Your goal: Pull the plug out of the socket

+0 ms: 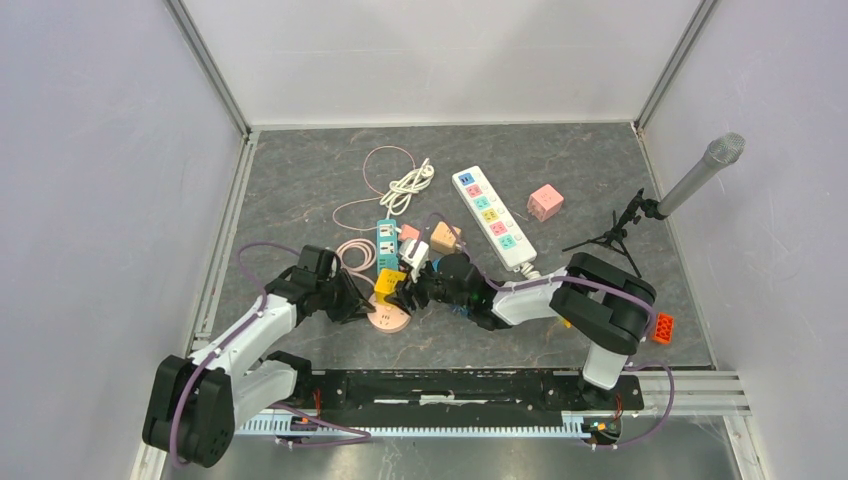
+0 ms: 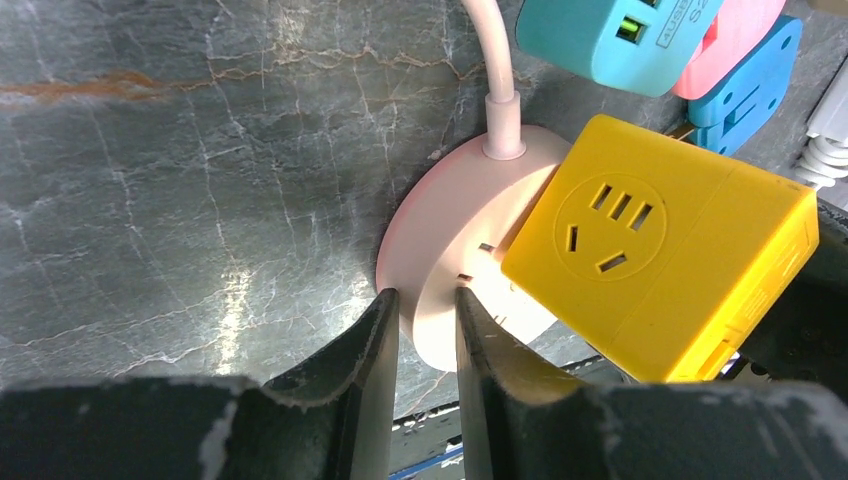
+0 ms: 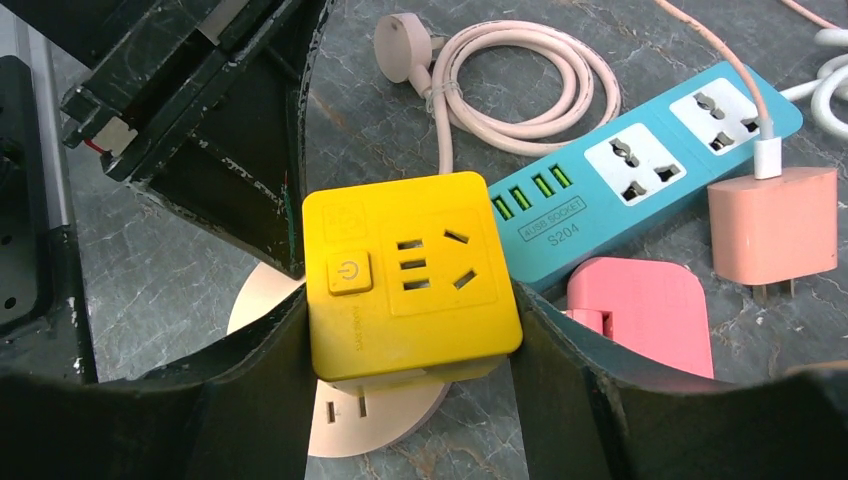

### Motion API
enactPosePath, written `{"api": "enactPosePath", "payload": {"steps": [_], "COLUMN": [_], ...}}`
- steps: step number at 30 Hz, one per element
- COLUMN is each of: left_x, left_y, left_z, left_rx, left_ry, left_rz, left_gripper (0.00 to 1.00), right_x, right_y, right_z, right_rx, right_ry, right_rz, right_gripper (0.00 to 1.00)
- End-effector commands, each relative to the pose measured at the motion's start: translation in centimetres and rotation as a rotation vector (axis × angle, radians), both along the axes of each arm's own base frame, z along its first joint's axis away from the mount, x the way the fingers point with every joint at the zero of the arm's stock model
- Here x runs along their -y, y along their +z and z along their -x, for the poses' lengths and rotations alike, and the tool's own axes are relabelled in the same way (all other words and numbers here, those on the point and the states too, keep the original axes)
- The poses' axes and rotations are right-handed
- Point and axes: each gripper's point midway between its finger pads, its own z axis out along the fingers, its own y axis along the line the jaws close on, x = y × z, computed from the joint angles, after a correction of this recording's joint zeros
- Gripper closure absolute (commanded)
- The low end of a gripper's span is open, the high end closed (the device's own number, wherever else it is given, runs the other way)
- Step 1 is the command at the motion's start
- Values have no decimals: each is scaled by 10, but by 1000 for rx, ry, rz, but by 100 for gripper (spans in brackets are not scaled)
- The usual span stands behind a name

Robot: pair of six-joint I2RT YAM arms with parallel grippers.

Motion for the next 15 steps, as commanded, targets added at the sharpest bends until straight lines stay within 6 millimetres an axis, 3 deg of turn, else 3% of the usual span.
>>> {"api": "enactPosePath", "payload": {"steps": [1,5,12,15], "left_x": [-8,-8,-7,-8], "left_y": [-17,-17,-15,-15], "left_z": [11,11,9,10], "left_rx": [-53,-57,-50,-52], "left_ry": [28,28,29,31], "left_rz": [-44,-45,-38,-40], "left_gripper": [67,67,67,67], "right_x": [-36,-49,-37,-39], "right_y": [93,88,114,110], "right_z": [26,38,25,24], "right_rx": [65,181,82,104], "right_ry": [133,161,153,151], "right_rz": [-301,-195,-353,-325], "right_gripper": [100,100,100,100]}}
